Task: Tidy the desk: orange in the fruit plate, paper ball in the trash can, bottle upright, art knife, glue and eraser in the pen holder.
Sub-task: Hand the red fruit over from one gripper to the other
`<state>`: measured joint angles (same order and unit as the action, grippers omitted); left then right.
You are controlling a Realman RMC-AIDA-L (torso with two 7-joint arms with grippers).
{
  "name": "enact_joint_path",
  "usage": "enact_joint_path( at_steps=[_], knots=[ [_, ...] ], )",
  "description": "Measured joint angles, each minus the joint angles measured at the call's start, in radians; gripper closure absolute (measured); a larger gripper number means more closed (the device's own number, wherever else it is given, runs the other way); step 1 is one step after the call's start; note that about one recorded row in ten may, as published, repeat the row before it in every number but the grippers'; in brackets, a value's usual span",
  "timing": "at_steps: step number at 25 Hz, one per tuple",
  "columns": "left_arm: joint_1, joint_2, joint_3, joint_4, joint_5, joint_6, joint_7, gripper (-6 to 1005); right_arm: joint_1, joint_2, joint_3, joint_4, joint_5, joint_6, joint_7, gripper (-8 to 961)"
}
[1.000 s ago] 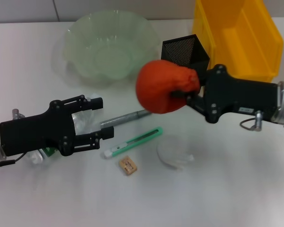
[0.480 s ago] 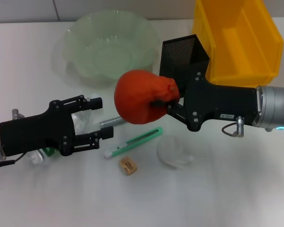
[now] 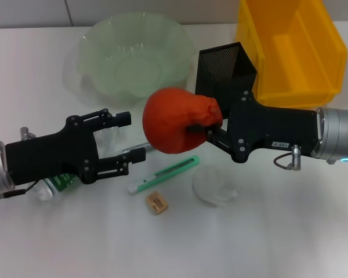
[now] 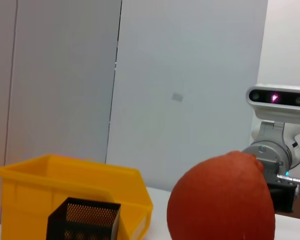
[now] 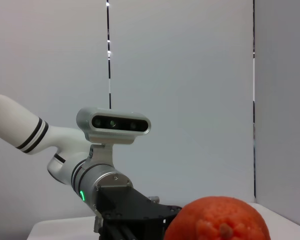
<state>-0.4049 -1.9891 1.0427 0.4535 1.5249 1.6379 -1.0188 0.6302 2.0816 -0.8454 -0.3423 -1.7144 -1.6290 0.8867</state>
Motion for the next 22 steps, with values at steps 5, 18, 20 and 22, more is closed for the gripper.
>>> enact_joint_path(
  at_steps=[5, 18, 20, 22],
  knots=[
    [-0.03, -0.028, -0.002, 0.0, 0.004, -0.008, 0.006, 391, -0.001, 0.0, 0.0, 0.0, 0.001, -0.004, 0.0, 918],
    [-0.049, -0.052, -0.002, -0.001, 0.005, -0.016, 0.01, 397, -0.002, 0.002, 0.0, 0.004, 0.001, -0.005, 0.0, 914],
    [-0.046, -0.05, -0.002, -0.001, 0.005, -0.014, 0.01, 398, -0.002, 0.002, 0.001, 0.004, 0.001, -0.005, 0.0, 909],
    [-0.044, -0.05, -0.003, -0.001, 0.005, -0.013, 0.01, 399, -0.002, 0.002, 0.003, 0.004, 0.001, -0.005, 0.0, 904]
  ],
)
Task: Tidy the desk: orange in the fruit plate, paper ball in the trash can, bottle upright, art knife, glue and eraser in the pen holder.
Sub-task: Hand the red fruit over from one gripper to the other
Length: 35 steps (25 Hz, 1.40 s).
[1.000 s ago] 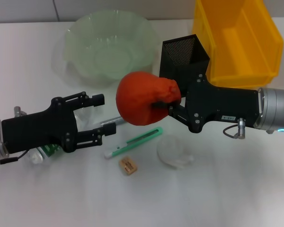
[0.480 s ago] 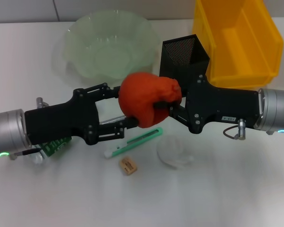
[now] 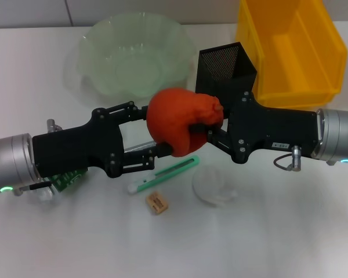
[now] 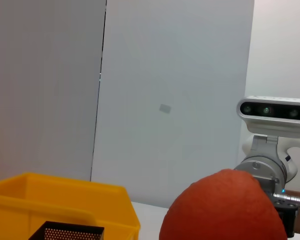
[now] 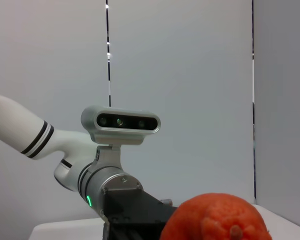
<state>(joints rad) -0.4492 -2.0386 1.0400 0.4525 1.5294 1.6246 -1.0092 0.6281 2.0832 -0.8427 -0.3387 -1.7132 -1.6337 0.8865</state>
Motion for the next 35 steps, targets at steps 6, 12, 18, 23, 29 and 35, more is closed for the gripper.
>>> enact_joint_path(
  at_steps=[6, 12, 18, 23, 29, 35],
  knots=[
    [0.003, 0.001, 0.0, 0.0, 0.0, -0.002, 0.01, 402, 0.0, 0.0, 0.002, 0.0, 0.0, 0.0, 0.0, 889],
    [-0.004, 0.006, 0.0, 0.0, 0.0, -0.003, 0.006, 405, 0.001, 0.0, 0.001, 0.0, 0.0, 0.0, 0.0, 875],
    [-0.006, 0.012, 0.0, 0.0, 0.0, -0.003, 0.001, 496, 0.001, 0.0, -0.002, 0.0, 0.0, 0.0, 0.0, 860],
    [-0.006, 0.012, 0.0, 0.0, 0.001, -0.002, 0.001, 603, 0.002, 0.0, -0.002, 0.0, 0.0, 0.002, 0.006, 848],
    [-0.006, 0.014, 0.0, 0.0, -0.001, -0.001, 0.001, 632, 0.005, 0.0, 0.007, 0.001, 0.0, 0.007, 0.023, 834],
    [-0.004, 0.015, 0.0, 0.0, -0.006, 0.002, 0.0, 686, 0.004, 0.0, -0.001, -0.006, -0.001, 0.005, 0.024, 819]
  ],
)
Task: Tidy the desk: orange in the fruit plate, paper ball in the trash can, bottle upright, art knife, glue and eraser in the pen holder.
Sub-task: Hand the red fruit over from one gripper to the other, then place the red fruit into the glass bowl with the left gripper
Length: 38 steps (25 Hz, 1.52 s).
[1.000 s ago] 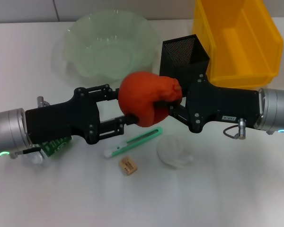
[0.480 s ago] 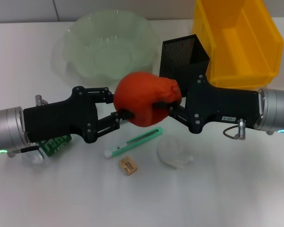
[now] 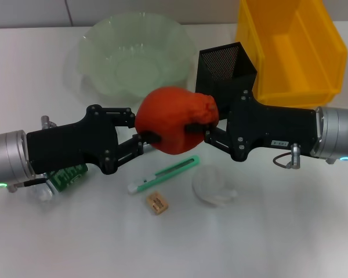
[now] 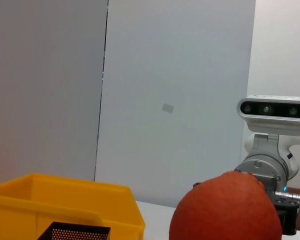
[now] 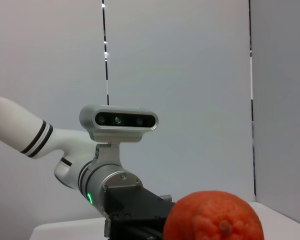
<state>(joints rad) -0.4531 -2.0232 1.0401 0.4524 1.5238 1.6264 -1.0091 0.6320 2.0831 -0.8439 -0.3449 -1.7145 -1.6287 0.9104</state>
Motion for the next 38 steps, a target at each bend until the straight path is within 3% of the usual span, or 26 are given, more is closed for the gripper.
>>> enact_joint_path(
  at_steps=[5, 16, 25, 33, 38],
  knots=[
    [0.0, 0.001, 0.0, 0.0, -0.001, 0.001, -0.001, 722, -0.007, 0.0, 0.003, -0.01, 0.0, -0.003, -0.002, 807],
    [0.002, 0.002, -0.015, 0.0, -0.001, 0.004, -0.002, 809, -0.008, 0.0, 0.008, -0.013, 0.0, -0.002, -0.005, 355],
    [0.002, 0.002, -0.017, 0.0, -0.001, 0.004, -0.002, 897, -0.008, 0.0, 0.008, -0.014, 0.0, -0.002, -0.006, 144],
    [0.0, 0.003, -0.033, 0.001, -0.001, 0.005, -0.002, 911, -0.024, -0.001, 0.009, -0.018, 0.001, -0.025, -0.006, 131],
    [-0.002, 0.003, -0.049, 0.002, -0.001, 0.006, -0.002, 910, -0.115, -0.004, 0.058, -0.078, 0.003, -0.095, 0.0, 132]
  ],
)
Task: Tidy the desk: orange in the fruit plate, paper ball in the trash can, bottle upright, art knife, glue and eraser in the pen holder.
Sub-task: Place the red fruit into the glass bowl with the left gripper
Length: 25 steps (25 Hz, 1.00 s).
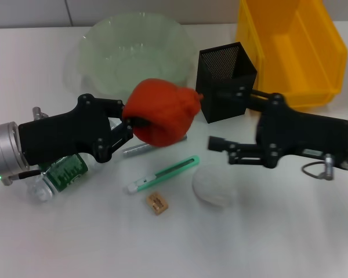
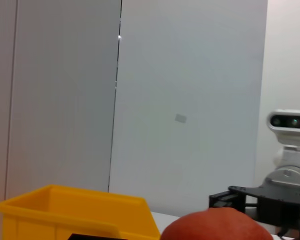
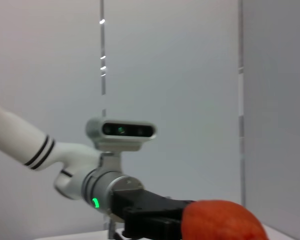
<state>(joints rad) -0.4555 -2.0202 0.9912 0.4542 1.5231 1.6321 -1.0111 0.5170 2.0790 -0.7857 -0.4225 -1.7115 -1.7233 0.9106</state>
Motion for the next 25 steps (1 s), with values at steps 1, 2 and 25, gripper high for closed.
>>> enact_joint_path(
  at_steps=[1, 2, 25],
  knots=[
    [0.0, 0.0, 0.0, 0.0, 0.0, 0.0, 0.0, 910, -0.019, -0.001, 0.016, -0.005, 0.0, -0.007, 0.001, 132],
    [-0.001, 0.0, -0.002, 0.0, 0.0, 0.0, -0.001, 910, -0.039, -0.002, 0.029, -0.008, 0.0, -0.012, 0.001, 132],
    [-0.008, -0.001, -0.023, -0.002, -0.002, 0.005, -0.014, 908, -0.284, -0.057, 0.161, -0.025, -0.044, -0.03, -0.003, 137]
  ],
)
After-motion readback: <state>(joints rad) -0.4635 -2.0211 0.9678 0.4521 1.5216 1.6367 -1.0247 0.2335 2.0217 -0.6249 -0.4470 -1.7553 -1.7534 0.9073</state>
